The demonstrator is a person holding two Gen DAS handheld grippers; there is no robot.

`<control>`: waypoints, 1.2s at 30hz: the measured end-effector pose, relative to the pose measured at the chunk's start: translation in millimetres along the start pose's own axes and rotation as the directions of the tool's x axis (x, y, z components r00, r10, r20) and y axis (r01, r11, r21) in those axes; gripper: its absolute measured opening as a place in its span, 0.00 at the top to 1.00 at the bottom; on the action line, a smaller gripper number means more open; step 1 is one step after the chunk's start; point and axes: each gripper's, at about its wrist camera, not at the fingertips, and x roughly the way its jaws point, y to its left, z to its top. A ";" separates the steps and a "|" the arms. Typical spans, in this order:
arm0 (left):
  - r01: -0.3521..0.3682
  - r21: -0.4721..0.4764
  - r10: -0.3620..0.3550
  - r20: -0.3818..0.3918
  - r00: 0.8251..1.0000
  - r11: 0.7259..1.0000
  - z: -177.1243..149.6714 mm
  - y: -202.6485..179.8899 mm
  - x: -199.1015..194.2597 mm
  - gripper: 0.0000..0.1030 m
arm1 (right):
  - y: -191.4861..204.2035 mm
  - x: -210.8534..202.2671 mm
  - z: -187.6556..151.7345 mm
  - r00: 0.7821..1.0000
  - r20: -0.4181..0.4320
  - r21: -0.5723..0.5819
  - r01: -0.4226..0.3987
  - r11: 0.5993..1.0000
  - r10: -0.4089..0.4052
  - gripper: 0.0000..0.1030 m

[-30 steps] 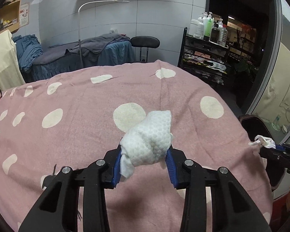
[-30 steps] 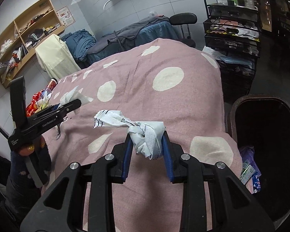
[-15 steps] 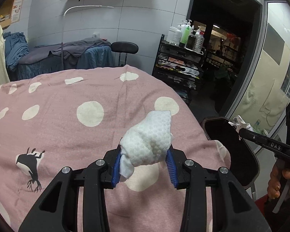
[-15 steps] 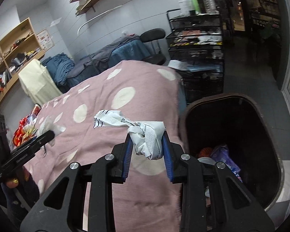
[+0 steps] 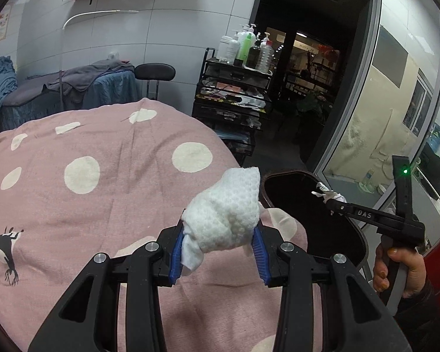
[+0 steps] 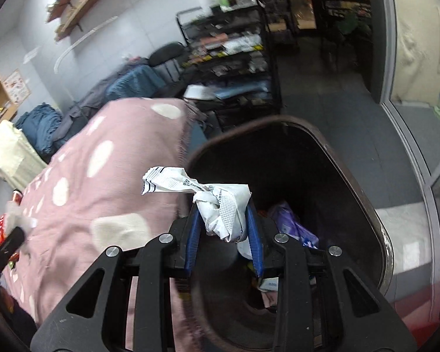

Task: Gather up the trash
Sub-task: 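Carry the white wrapper and white tissue over the bin with both tools, then open the right tool over the bin while the left tool releases the tissue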

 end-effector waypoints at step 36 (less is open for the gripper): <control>0.195 0.141 -0.177 -0.130 0.976 0.971 20.4 -100.3 71.5 0.62 | -50.5 -45.9 -0.3 0.964 0.213 0.147 0.129 0.981 -0.159 0.24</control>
